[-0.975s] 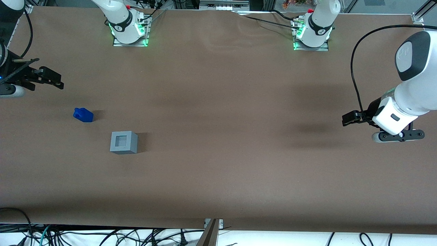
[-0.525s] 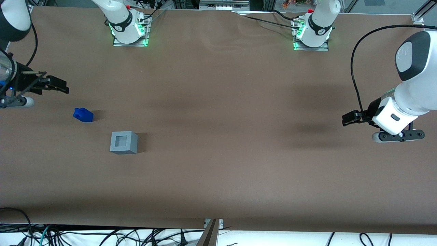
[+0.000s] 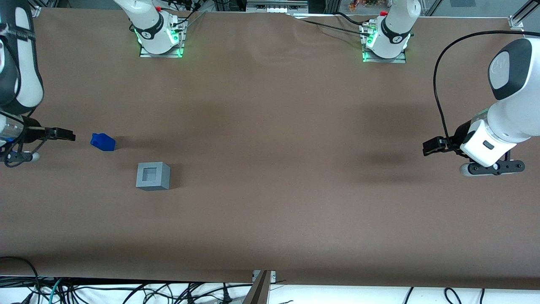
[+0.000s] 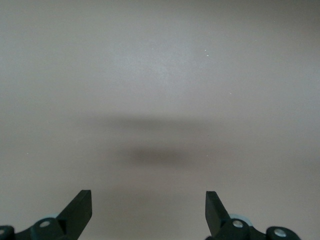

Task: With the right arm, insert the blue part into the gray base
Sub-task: 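Reach the open right gripper down to the blue block, then close the right gripper on the blue block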

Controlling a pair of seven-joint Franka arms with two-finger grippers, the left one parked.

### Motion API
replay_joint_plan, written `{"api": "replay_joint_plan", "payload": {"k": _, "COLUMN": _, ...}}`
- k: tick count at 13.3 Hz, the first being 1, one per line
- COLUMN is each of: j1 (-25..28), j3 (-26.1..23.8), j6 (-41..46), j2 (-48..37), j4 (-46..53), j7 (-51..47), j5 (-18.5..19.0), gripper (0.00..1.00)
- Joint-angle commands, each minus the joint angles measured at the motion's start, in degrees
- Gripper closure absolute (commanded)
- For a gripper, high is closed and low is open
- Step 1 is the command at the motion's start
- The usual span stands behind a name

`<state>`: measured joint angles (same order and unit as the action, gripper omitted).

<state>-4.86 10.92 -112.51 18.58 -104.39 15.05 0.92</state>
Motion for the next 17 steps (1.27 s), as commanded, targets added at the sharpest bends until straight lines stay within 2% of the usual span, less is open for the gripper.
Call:
{"api": "replay_joint_plan", "payload": {"k": 1, "j1": 0.3, "j3": -0.3, "j6": -6.2, "j2": 1.1, "j4": -4.7, "j7": -0.3, "j5": -0.2, "gripper": 0.01}}
{"api": "replay_joint_plan", "payload": {"k": 4, "j1": 0.9, "j3": -0.5, "j6": -15.6, "j2": -1.3, "j4": -14.1, "j7": -0.5, "j5": -0.2, "gripper": 0.01}}
{"api": "replay_joint_plan", "payload": {"k": 8, "j1": 1.0, "j3": -0.5, "j6": -15.7, "j2": -1.3, "j4": -14.4, "j7": -3.0, "j5": -0.2, "gripper": 0.01}}
{"api": "replay_joint_plan", "payload": {"k": 12, "j1": 1.3, "j3": -0.6, "j6": -25.9, "j2": -0.2, "j4": -20.6, "j7": -3.2, "j5": -0.1, "gripper": 0.01}}
{"api": "replay_joint_plan", "payload": {"k": 14, "j1": 1.4, "j3": -0.6, "j6": -27.2, "j2": 0.0, "j4": -21.4, "j7": -3.2, "j5": -0.1, "gripper": 0.03}}
{"api": "replay_joint_plan", "payload": {"k": 15, "j1": 1.4, "j3": -0.7, "j6": -27.2, "j2": 0.0, "j4": -21.4, "j7": -3.3, "j5": -0.1, "gripper": 0.23}}
{"api": "replay_joint_plan", "payload": {"k": 16, "j1": 1.4, "j3": -0.6, "j6": -27.2, "j2": 0.4, "j4": -21.2, "j7": -3.4, "j5": -0.1, "gripper": 0.51}}
{"api": "replay_joint_plan", "payload": {"k": 17, "j1": 1.4, "j3": -0.7, "j6": -27.3, "j2": 1.2, "j4": -21.0, "j7": -3.4, "j5": -0.1, "gripper": 0.66}}
